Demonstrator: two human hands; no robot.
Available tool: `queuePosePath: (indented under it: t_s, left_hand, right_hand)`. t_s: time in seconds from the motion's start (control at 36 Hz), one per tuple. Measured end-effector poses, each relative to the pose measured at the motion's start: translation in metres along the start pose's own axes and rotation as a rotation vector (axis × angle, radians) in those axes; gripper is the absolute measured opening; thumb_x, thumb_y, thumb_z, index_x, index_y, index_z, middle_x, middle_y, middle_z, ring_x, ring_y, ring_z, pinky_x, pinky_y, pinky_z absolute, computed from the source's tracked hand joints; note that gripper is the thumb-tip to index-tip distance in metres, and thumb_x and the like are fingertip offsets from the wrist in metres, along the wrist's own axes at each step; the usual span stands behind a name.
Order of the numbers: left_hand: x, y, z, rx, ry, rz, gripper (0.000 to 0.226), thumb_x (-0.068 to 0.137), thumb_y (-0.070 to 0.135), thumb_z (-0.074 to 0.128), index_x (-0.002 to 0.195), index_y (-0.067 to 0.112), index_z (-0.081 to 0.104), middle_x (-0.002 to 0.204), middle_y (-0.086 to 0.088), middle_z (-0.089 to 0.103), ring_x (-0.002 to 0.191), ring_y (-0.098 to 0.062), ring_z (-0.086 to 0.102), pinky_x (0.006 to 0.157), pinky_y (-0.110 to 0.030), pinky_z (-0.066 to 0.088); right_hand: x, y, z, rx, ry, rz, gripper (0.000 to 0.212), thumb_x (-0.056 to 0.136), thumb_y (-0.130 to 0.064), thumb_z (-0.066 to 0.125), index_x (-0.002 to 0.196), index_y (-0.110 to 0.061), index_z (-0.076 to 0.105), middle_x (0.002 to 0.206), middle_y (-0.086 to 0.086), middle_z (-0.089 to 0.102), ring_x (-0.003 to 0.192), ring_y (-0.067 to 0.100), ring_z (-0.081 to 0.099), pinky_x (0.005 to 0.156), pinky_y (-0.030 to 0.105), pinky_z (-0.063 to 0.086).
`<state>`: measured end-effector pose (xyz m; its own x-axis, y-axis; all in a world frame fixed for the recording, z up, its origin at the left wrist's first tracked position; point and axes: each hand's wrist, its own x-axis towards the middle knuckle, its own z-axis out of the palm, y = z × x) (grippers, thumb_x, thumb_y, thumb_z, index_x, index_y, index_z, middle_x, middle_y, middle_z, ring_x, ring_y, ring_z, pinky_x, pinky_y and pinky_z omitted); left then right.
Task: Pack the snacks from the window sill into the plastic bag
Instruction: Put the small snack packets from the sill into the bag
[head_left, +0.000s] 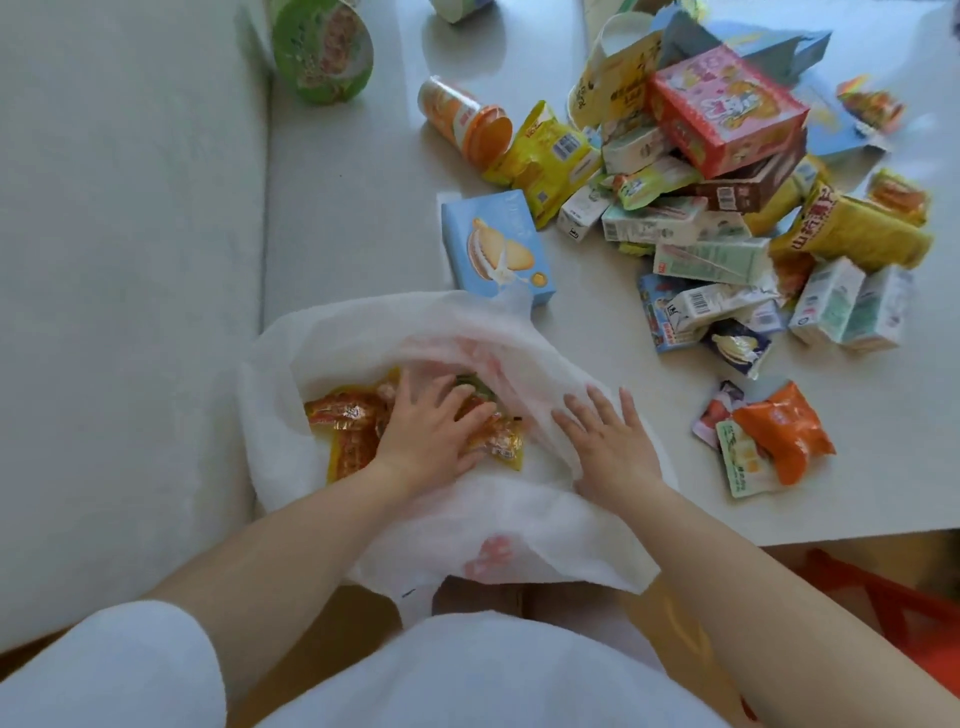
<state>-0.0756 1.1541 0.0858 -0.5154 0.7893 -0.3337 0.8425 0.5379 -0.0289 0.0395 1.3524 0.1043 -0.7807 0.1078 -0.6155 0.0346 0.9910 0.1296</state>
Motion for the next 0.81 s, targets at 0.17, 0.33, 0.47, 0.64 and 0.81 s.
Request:
queuePosePath:
  t_s: [0.17, 0.33, 0.47, 0.64, 0.81]
  left_hand:
    - [0.038, 0.036, -0.028, -0.256, 0.394, 0.062, 0.036, 0.079, 0.035, 0.043, 0.096, 0.020, 0.070, 0.096, -0.003, 0.066, 0.086, -0.028, 0.063, 0.072, -0.034, 0.049]
    - [0.089, 0.083, -0.057, -0.319, 0.406, 0.145, 0.028, 0.075, 0.022, 0.061, 0.101, 0.015, 0.068, 0.097, -0.006, 0.064, 0.087, -0.030, 0.060, 0.068, -0.035, 0.053]
    - [0.122, 0.140, -0.078, -0.312, 0.109, 0.070, 0.045, 0.091, 0.031, 0.051, 0.134, 0.021, 0.045, 0.131, -0.004, 0.046, 0.120, -0.027, 0.042, 0.089, -0.039, 0.043]
    - [0.157, 0.205, -0.074, -0.499, -0.170, -0.099, 0.070, 0.085, 0.049, 0.060, 0.144, 0.023, 0.032, 0.141, -0.003, 0.036, 0.127, -0.022, 0.041, 0.094, -0.037, 0.044]
    - [0.185, 0.261, -0.061, -0.690, -0.274, -0.242, 0.096, 0.067, 0.054, 0.077, 0.143, 0.019, 0.032, 0.140, -0.005, 0.033, 0.129, -0.022, 0.038, 0.101, -0.036, 0.040]
  right_hand:
    - [-0.014, 0.013, 0.019, 0.501, 0.660, 0.104, 0.036, 0.079, -0.040, 0.047, 0.098, -0.018, 0.068, 0.104, 0.003, 0.065, 0.109, 0.024, 0.053, 0.100, 0.037, 0.030]
    - [-0.031, 0.059, 0.036, 0.621, 0.673, 0.440, 0.024, 0.079, -0.019, 0.065, 0.102, -0.013, 0.067, 0.102, 0.010, 0.062, 0.099, 0.033, 0.057, 0.085, 0.042, 0.046]
    - [-0.050, 0.114, 0.065, 0.609, 0.414, 0.703, 0.053, 0.081, -0.033, 0.062, 0.130, -0.020, 0.046, 0.137, 0.010, 0.041, 0.127, 0.032, 0.035, 0.104, 0.044, 0.031]
    - [-0.055, 0.171, 0.096, 0.616, 0.254, 0.707, 0.074, 0.082, -0.050, 0.056, 0.144, -0.027, 0.023, 0.152, 0.009, 0.016, 0.141, 0.031, 0.013, 0.116, 0.049, 0.014]
    - [-0.047, 0.220, 0.114, 0.731, 0.206, 0.579, 0.084, 0.082, -0.051, 0.059, 0.149, -0.025, 0.015, 0.155, 0.007, 0.013, 0.142, 0.029, 0.014, 0.116, 0.044, 0.017]
